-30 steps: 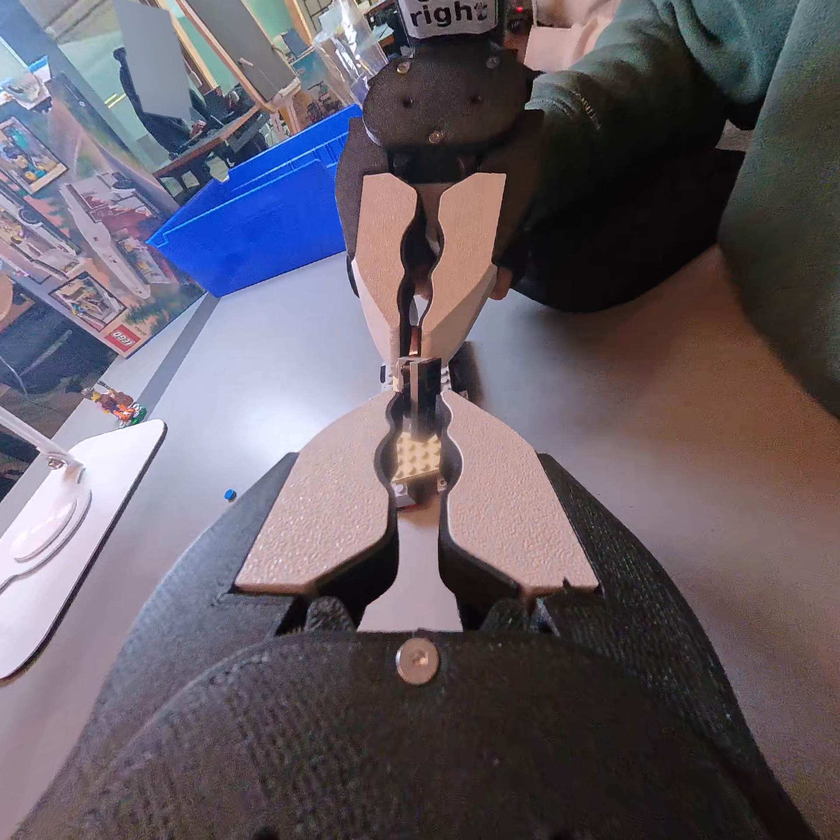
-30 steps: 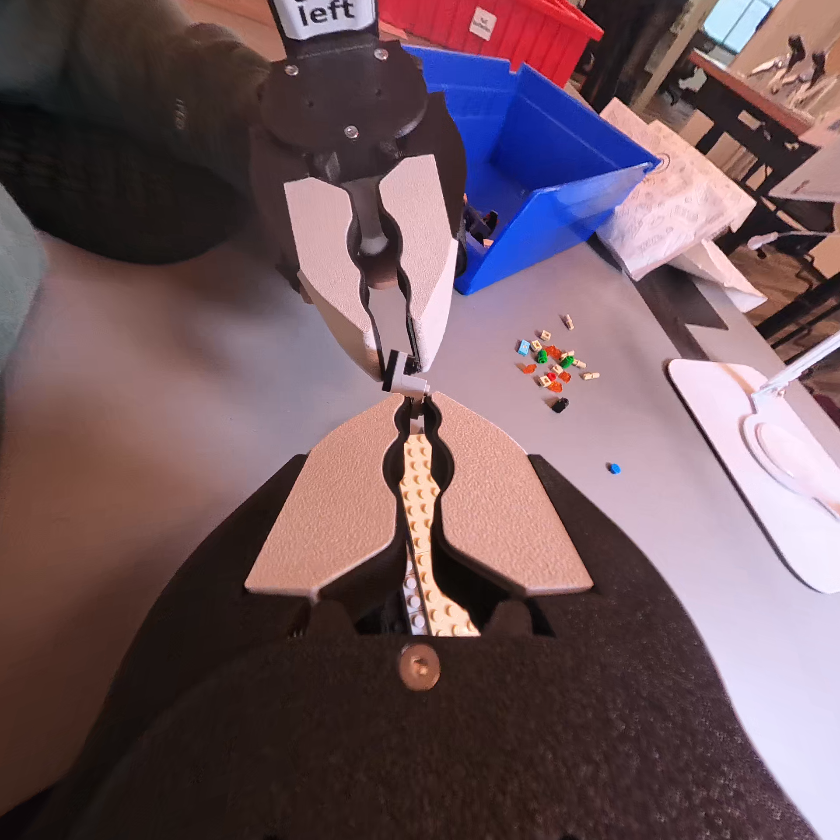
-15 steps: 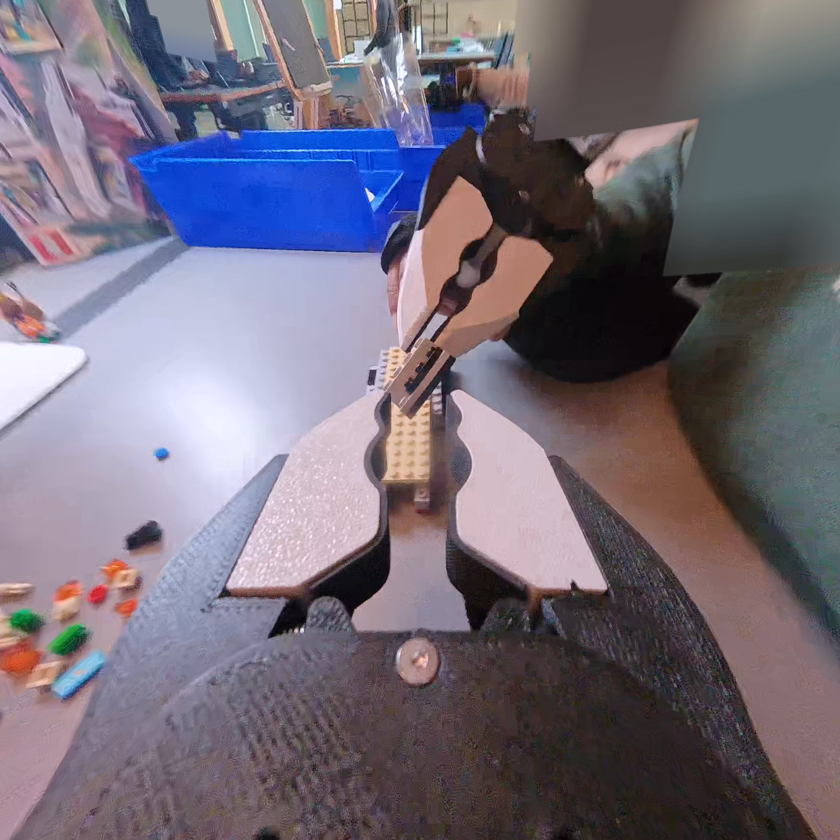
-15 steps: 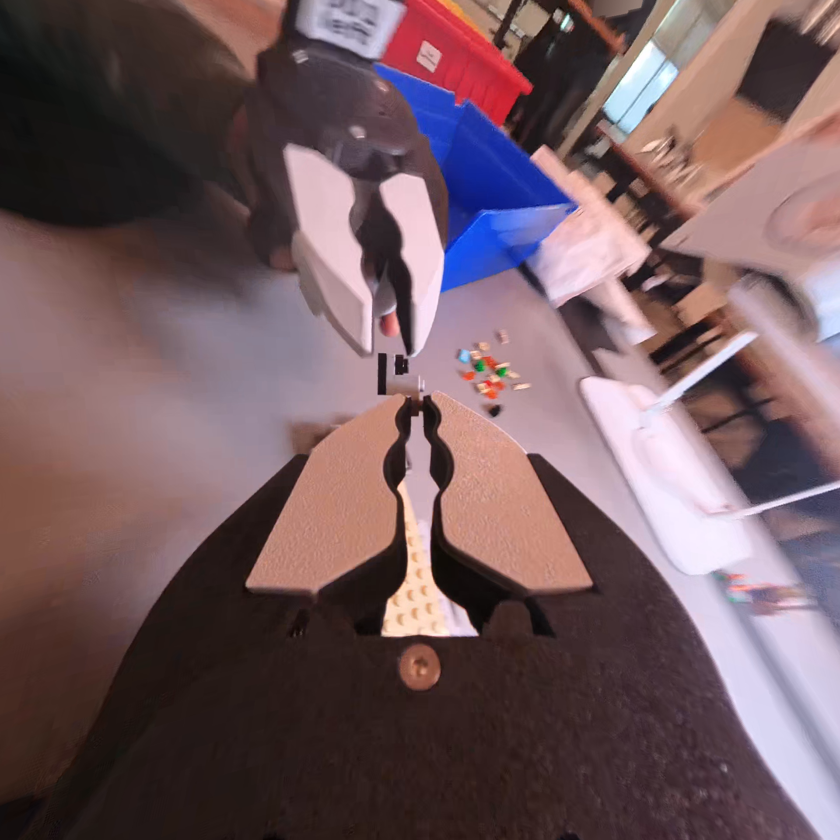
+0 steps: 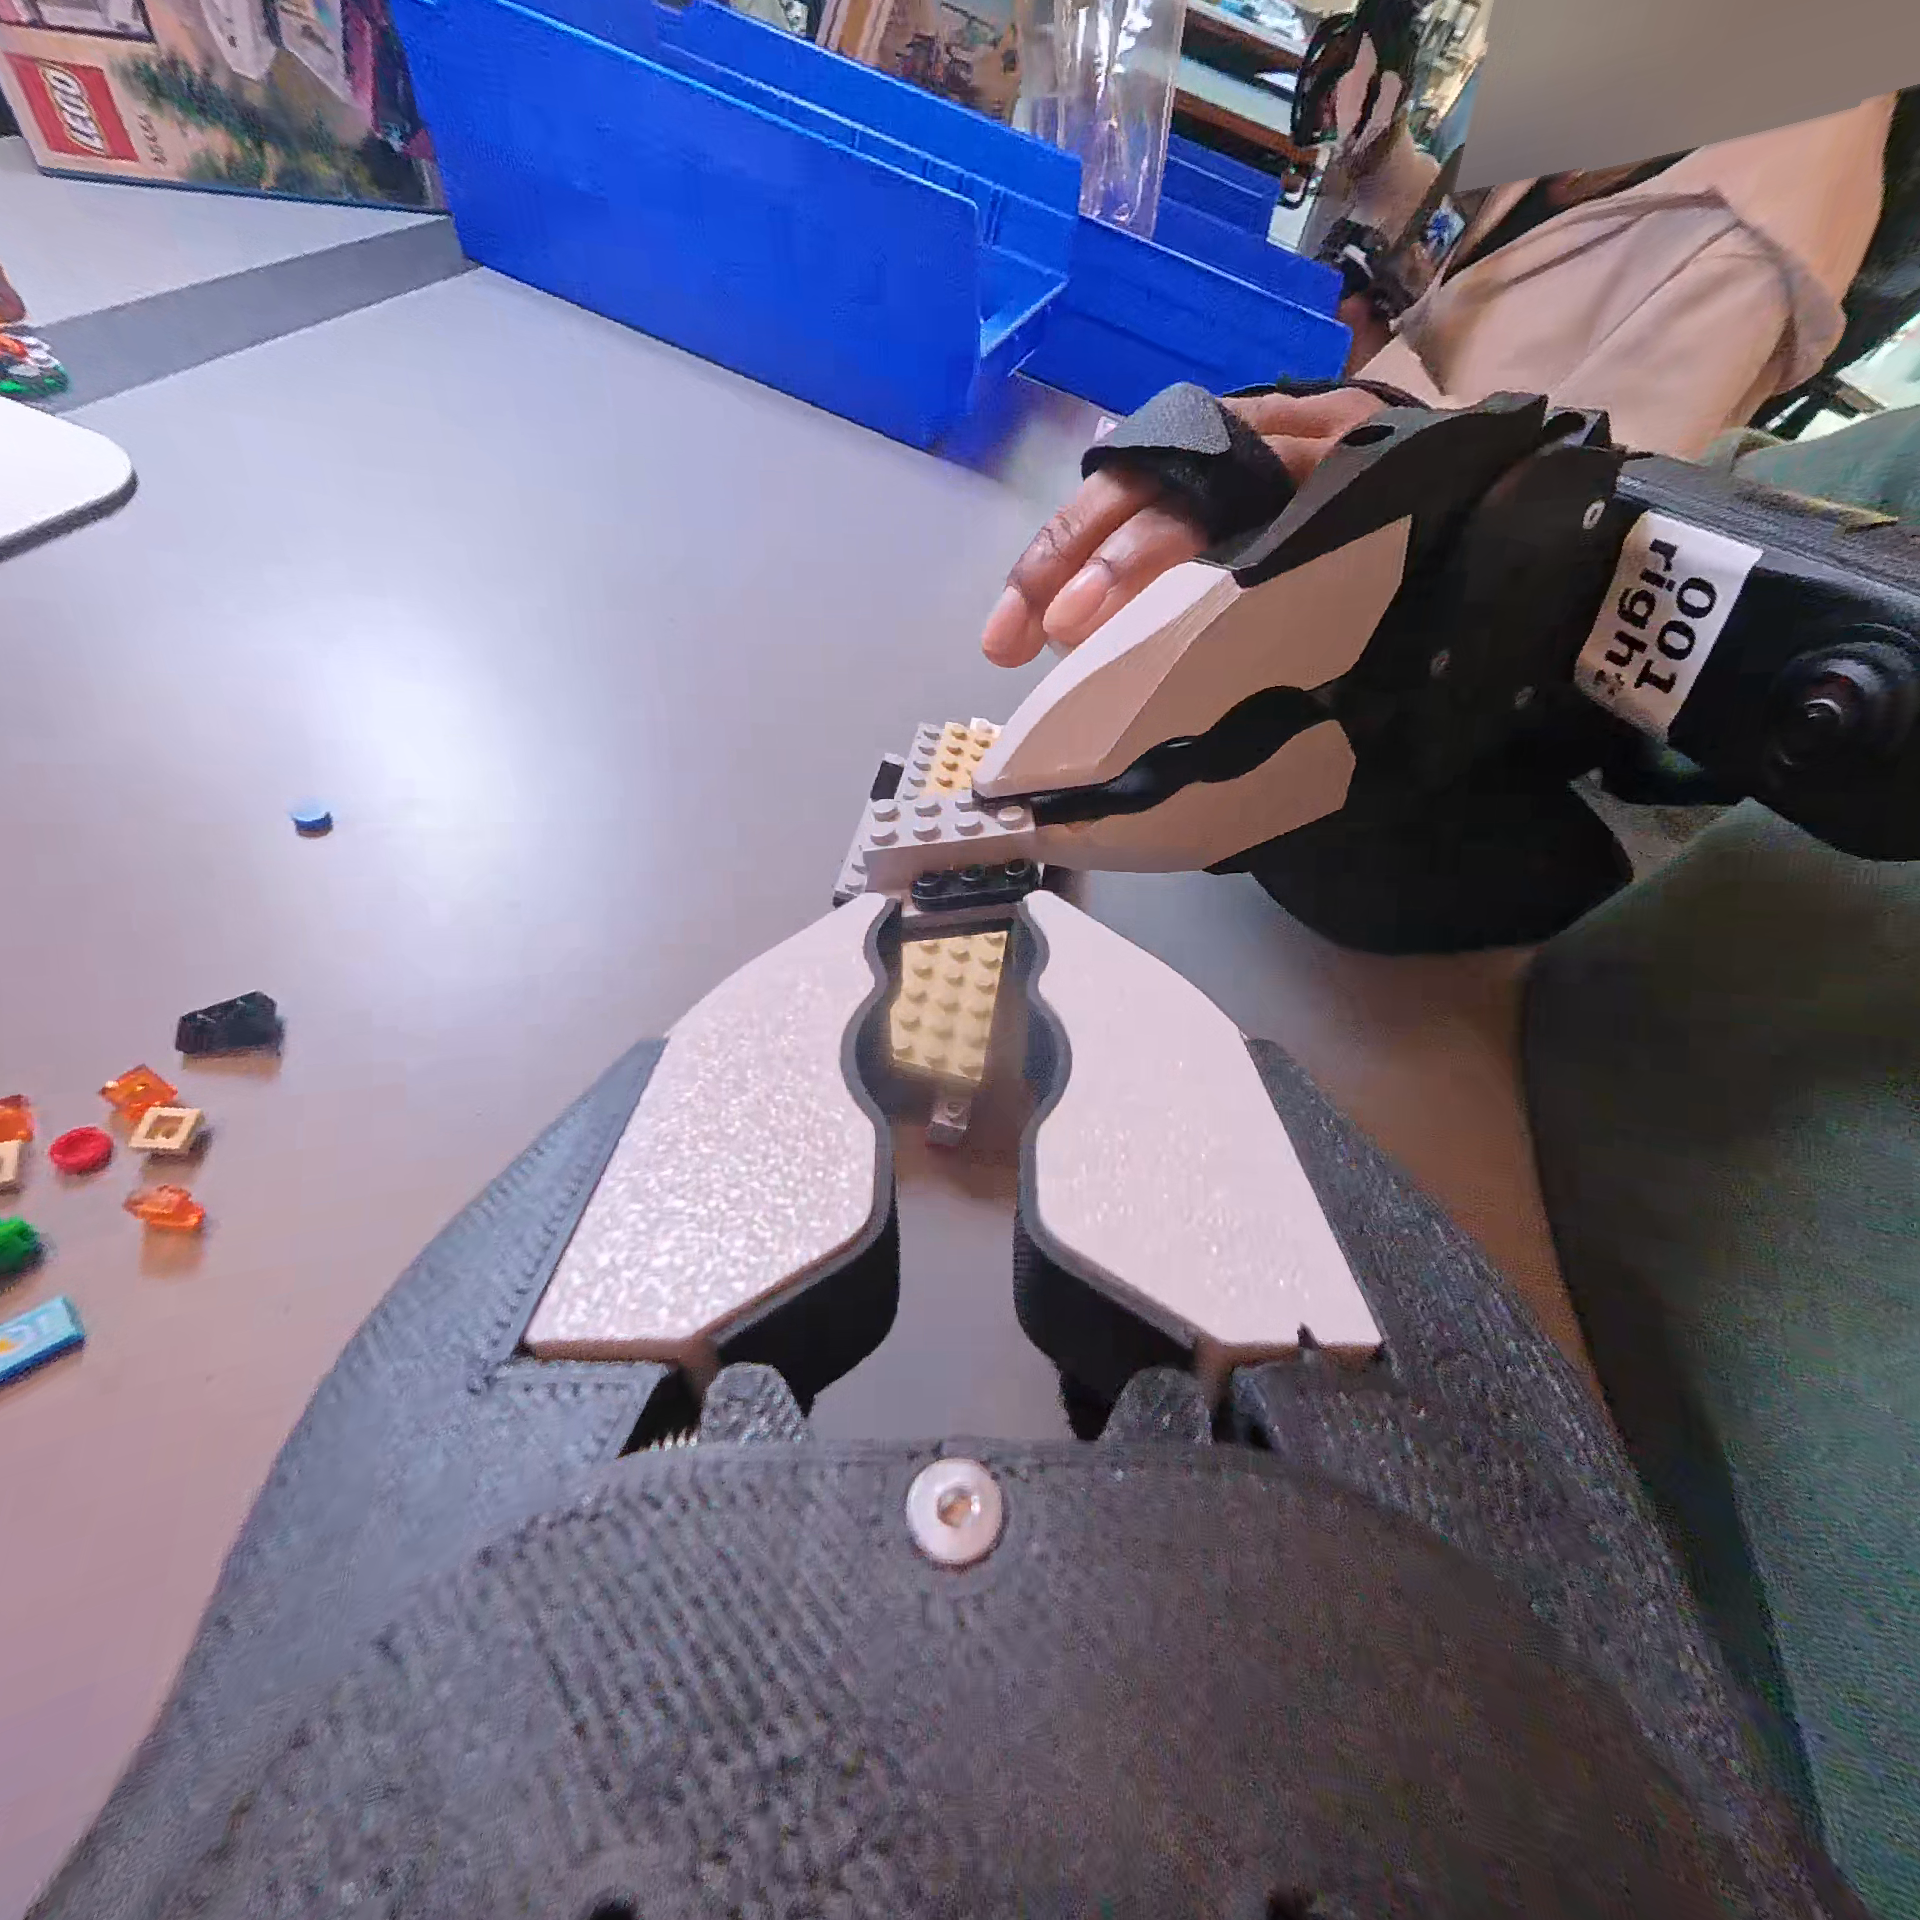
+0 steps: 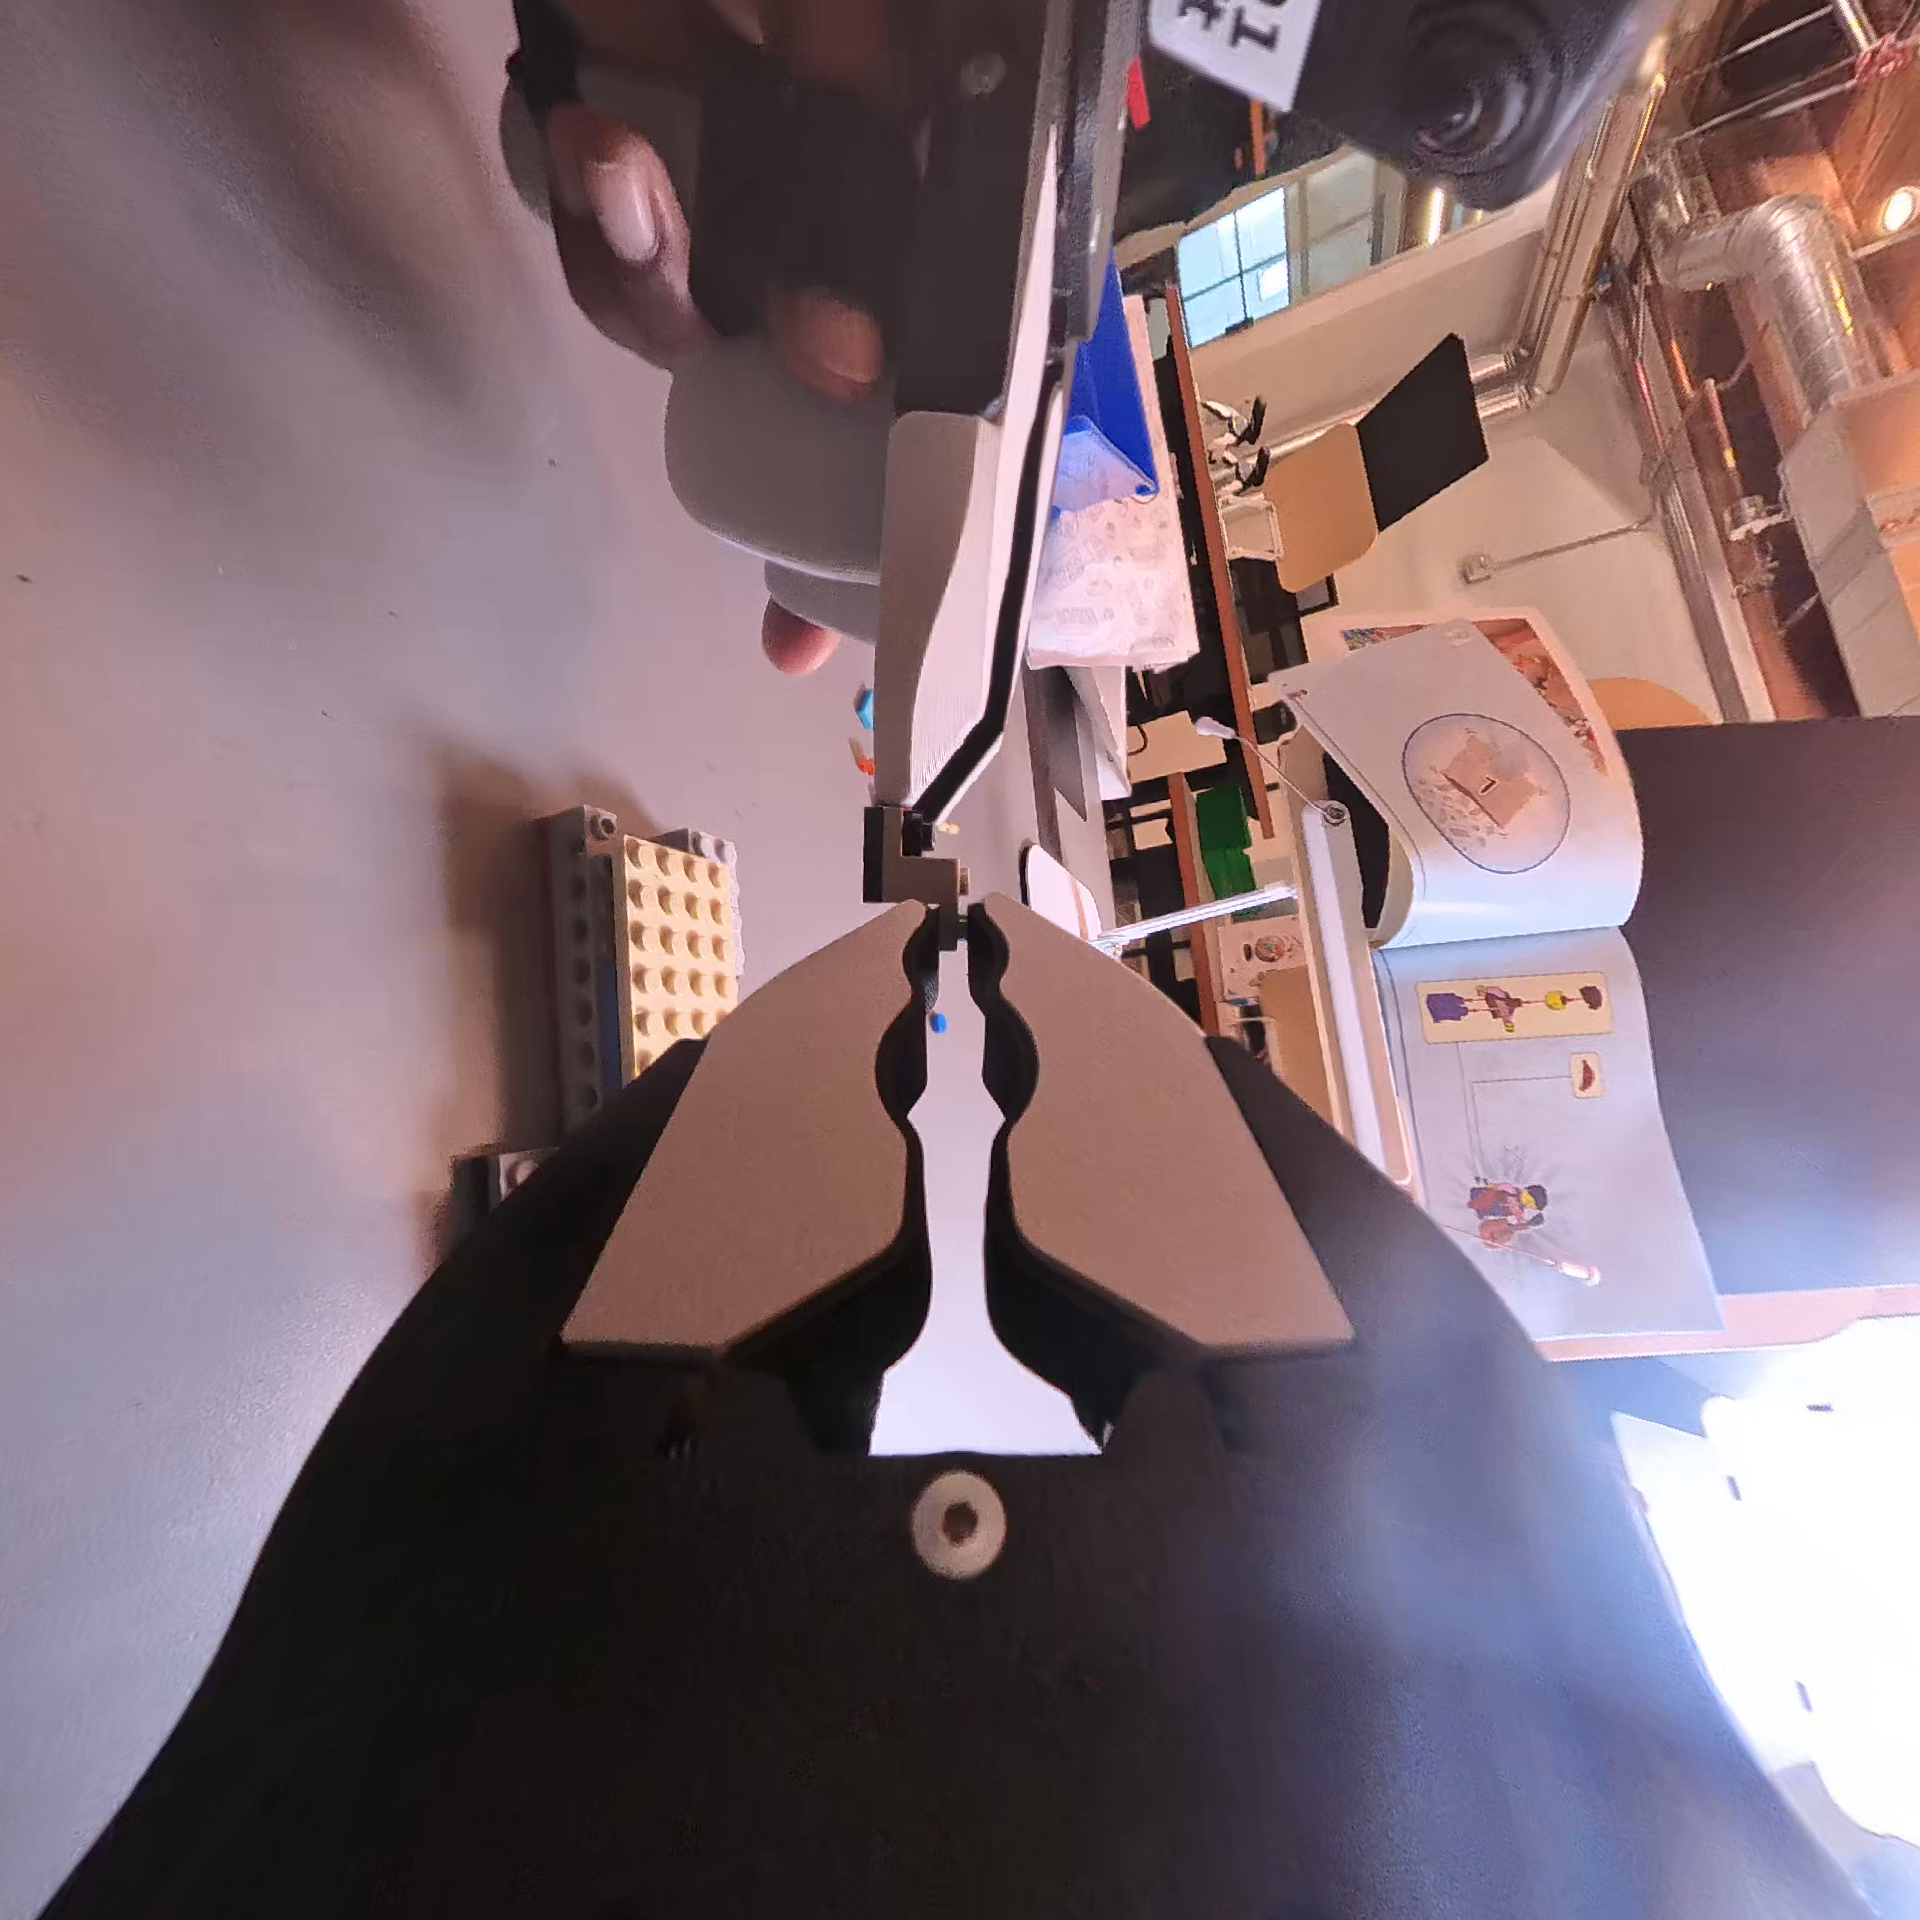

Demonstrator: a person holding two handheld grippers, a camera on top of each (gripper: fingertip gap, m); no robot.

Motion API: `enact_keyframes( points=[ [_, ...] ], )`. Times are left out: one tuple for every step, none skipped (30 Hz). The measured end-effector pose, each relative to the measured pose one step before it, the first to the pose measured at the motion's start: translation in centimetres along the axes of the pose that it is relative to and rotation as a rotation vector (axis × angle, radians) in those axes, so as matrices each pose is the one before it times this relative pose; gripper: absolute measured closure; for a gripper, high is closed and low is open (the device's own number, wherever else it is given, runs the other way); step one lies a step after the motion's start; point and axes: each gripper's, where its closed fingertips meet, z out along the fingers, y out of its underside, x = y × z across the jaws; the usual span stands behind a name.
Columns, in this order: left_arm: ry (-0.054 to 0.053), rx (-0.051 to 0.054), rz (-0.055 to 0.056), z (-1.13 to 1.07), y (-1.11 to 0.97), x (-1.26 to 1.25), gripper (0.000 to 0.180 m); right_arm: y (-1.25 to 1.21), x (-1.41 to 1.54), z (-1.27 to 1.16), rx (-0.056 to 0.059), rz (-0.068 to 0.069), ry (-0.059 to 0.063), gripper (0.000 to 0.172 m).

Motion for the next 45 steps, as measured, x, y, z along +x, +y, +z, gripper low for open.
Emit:
enact_keyframes(
  points=[
    [0.0147,0.0039,-0.0115,0.078,-0.009,0.219,0.163,0.077,-0.236,0.145,-0.0124,-0.0211,-0.0061,0.167],
    [0.0136,-0.0026,-0.0127,0.115,0.089,0.175,0.163,0.035,-0.351,0.166,-0.0092,-0.0226,-0.0111,0.167],
    [-0.0013,-0.0164,-0.0035,0.096,0.278,-0.101,0.164,-0.004,-0.268,0.113,-0.0042,-0.0222,-0.0028,0.167],
    [-0.0107,-0.0204,0.0081,0.093,0.347,-0.244,0.163,0.025,-0.236,0.08,-0.0035,-0.0158,-0.003,0.167],
    [0.0011,-0.0168,-0.0051,0.08,0.273,-0.05,0.161,-0.036,-0.225,0.035,0.0016,-0.0056,-0.0074,0.167],
    [0.0037,-0.0011,-0.0077,0.02,0.065,0.017,0.161,-0.028,-0.115,-0.002,0.0022,-0.0046,-0.0019,0.167],
    [0.0032,-0.0008,-0.0029,0.004,0.03,0.032,0.16,-0.021,-0.03,-0.005,0.0019,-0.0075,0.0014,0.167],
    [0.0014,-0.0035,-0.0011,0.004,0.041,0.017,0.16,-0.004,-0.032,0.002,0.0005,-0.0059,-0.0008,0.167],
    [-0.0016,-0.0048,0.0029,0.049,0.063,-0.003,0.159,0.005,-0.049,0.013,-0.0008,-0.0054,-0.0013,0.167],
    [-0.0015,-0.0069,0.0057,0.073,0.103,0.038,0.158,0.02,-0.099,0.011,-0.002,-0.0068,-0.0028,0.167],
    [-0.0015,-0.0135,0.006,0.104,0.19,0.045,0.155,0.034,-0.157,0.031,-0.0032,-0.0077,-0.0051,0.167],
    [-0.0063,-0.0094,0.0072,0.072,0.107,-0.013,0.153,0.002,-0.137,0.043,-0.0013,-0.0088,-0.0032,0.167],
    [-0.0155,-0.0148,0.0064,0.103,0.181,-0.145,0.144,-0.143,-0.089,0.014,0.0062,-0.0071,-0.0025,0.167],
    [0.0012,-0.0237,0.0091,0.133,0.34,0.061,0.144,-0.235,-0.118,-0.025,0.0079,-0.0029,-0.0074,0.167],
    [-0.0027,-0.012,0.0008,0.123,0.156,0.016,0.144,-0.107,-0.147,0.026,-0.0028,-0.0037,-0.0089,0.167],
    [-0.0025,-0.0114,0.0021,0.038,0.114,-0.062,0.147,-0.055,-0.148,0.03,-0.0011,-0.0076,-0.0039,0.166],
    [-0.0019,-0.0075,0.0014,-0.061,0.071,-0.097,0.15,-0.09,-0.101,-0.007,0.0051,-0.0058,-0.0005,0.167],
    [0.0063,-0.0057,-0.0064,-0.085,0.066,0.015,0.151,-0.062,-0.066,-0.017,0.0026,-0.0024,-0.001,0.167],
    [0.0044,-0.0076,-0.0056,-0.013,0.038,0.015,0.151,-0.044,-0.044,-0.008,0.0005,-0.0034,-0.0019,0.167],
    [0.0017,-0.007,-0.0043,-0.01,-0.007,-0.07,0.151,-0.043,-0.03,0.002,0.0004,-0.0067,0.0011,0.167],
    [0.0134,-0.0045,-0.0075,-0.033,-0.063,0.113,0.156,-0.029,-0.023,0.013,-0.0001,-0.0085,0.0043,0.167],
    [0.0004,-0.0121,-0.0036,0.012,0.081,-0.057,0.156,-0.007,-0.042,0.038,-0.0021,-0.0059,0.0025,0.166],
    [-0.0072,-0.0101,-0.0026,-0.019,0.098,-0.182,0.156,0.017,-0.09,0.074,-0.0061,0.0007,-0.0021,0.166],
    [-0.0022,-0.0139,0.0054,0.008,0.185,-0.175,0.156,0.01,-0.105,0.098,-0.0091,0.0005,-0.0031,0.166],
    [0.0012,-0.0079,-0.0001,-0.034,0.089,-0.126,0.156,-0.046,-0.1,0.054,-0.005,-0.009,-0.0004,0.166],
    [0.0081,-0.0045,-0.0021,-0.05,0.08,0.002,0.156,-0.057,-0.098,0.016,-0.0002,-0.0098,0.0004,0.166],
    [0.0155,0.0012,-0.005,-0.07,0.058,0.09,0.156,-0.085,-0.121,-0.027,0.0054,-0.0023,-0.0023,0.167],
    [0.0187,0.0059,-0.0148,-0.046,0.056,0.091,0.157,-0.069,-0.103,-0.048,0.0071,0.0012,-0.0051,0.167],
    [0.0197,0.0121,-0.0129,-0.03,-0.1,0.224,0.157,-0.066,-0.113,-0.085,0.0069,0.0041,-0.0083,0.167],
    [0.0171,0.011,-0.0099,-0.031,-0.071,0.102,0.157,-0.072,-0.116,-0.086,0.0062,0.0058,-0.0074,0.167],
    [0.0167,0.0141,-0.0108,-0.159,-0.147,0.09,0.158,-0.039,-0.099,-0.072,0.0063,0.0022,-0.0063,0.166],
    [0.0178,0.016,-0.0124,-0.23,-0.278,0.072,0.158,-0.031,-0.069,-0.082,0.0089,0.0023,-0.0053,0.166],
    [0.0282,0.0201,-0.0238,-0.266,-0.362,0.142,0.158,-0.113,0.097,-0.117,0.0121,0.0045,0.0017,0.165],
    [0.0189,0.0231,-0.0126,-0.286,-0.402,0.159,0.158,-0.117,0.315,-0.146,0.0078,0.0048,0.0109,0.165],
    [0.0113,0.0141,0.0055,-0.203,-0.336,0.174,0.158,-0.105,0.318,-0.121,0.0052,0.0056,0.0058,0.165],
    [0.0116,0.0106,0.0001,-0.162,-0.299,0.176,0.158,-0.121,0.245,-0.111,0.0059,0.0074,0.0028,0.165],
    [0.0157,0.0084,-0.0138,-0.107,-0.13,0.158,0.158,-0.105,0.12,-0.093,0.0043,0.0026,0.0005,0.165],
    [0.0176,0.0058,-0.0252,0.003,-0.063,0.04,0.157,-0.152,-0.349,-0.037,0.0059,-0.0067,-0.024,0.165],
    [0.0849,0.092,-0.0797,-0.358,-1.584,0.847,0.158,-0.256,-0.928,0.088,0.0067,-0.0103,-0.04,0.167],
    [0.0548,0.0532,-0.0451,-0.47,-1.352,0.693,0.158,-0.293,-0.665,0.174,0.005,-0.0323,0.0002,0.166],
    [-0.0267,0.0046,0.0547,-0.276,-0.722,0.111,0.158,-0.206,0.238,-0.076,0.0044,-0.0345,0.0277,0.166],
    [-0.0426,-0.0123,0.0776,-0.129,-0.377,-0.003,0.158,0.067,0.903,-0.219,0.0066,0.0396,0.0202,0.167],
    [-0.0173,0.0041,0.0331,-0.186,-0.49,0.099,0.158,0.276,1.045,-0.213,0.0002,0.0454,0.0142,0.167],
    [-0.0133,0.0087,0.0061,-0.228,-0.381,-0.205,0.158,0.378,0.718,-0.095,-0.0131,0.0041,0.0136,0.167],
    [-0.0261,-0.0036,0.0154,-0.331,-0.011,-0.478,0.158,0.132,0.232,-0.082,0.0016,-0.0039,0.0088,0.167]
  ],
)
